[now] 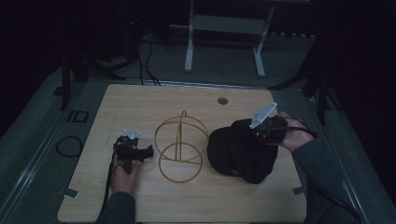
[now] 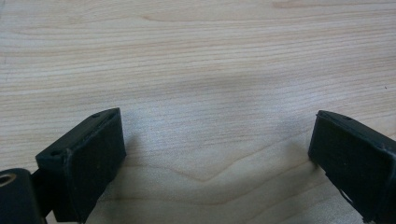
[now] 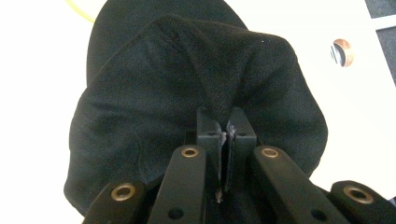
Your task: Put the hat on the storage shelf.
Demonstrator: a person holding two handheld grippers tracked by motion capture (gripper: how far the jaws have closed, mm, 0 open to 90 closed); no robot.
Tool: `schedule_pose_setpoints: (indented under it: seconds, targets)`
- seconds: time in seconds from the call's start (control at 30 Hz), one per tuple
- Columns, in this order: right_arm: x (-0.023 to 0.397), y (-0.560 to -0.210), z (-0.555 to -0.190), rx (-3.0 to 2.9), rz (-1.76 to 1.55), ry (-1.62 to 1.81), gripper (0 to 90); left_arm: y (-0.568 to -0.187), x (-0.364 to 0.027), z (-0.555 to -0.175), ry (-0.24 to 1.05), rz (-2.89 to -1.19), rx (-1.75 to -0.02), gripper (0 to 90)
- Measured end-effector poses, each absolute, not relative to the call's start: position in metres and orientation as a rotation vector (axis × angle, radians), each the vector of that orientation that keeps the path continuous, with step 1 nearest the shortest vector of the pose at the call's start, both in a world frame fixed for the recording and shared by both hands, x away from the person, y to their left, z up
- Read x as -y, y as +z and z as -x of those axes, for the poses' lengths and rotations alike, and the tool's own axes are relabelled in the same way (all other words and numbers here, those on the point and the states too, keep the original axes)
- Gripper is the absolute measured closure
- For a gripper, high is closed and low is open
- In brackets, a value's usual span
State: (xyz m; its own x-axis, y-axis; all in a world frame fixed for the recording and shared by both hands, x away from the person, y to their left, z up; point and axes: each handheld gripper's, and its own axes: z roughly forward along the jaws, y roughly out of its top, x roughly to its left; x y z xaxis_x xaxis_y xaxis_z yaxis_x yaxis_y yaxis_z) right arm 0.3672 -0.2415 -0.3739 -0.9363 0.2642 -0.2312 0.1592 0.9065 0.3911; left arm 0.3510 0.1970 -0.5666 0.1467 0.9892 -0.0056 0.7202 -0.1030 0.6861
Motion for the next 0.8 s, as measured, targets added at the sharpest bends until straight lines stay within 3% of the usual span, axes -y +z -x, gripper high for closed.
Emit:
schedule_pose_setpoints:
  seconds: [0.8]
  targets:
    - [0.236, -0.346, -0.371, -2.804, -0.279, 0.477, 86.8, -0.567, -0.197, -0.351, 0.64, -1.883, -1.629, 3.4]
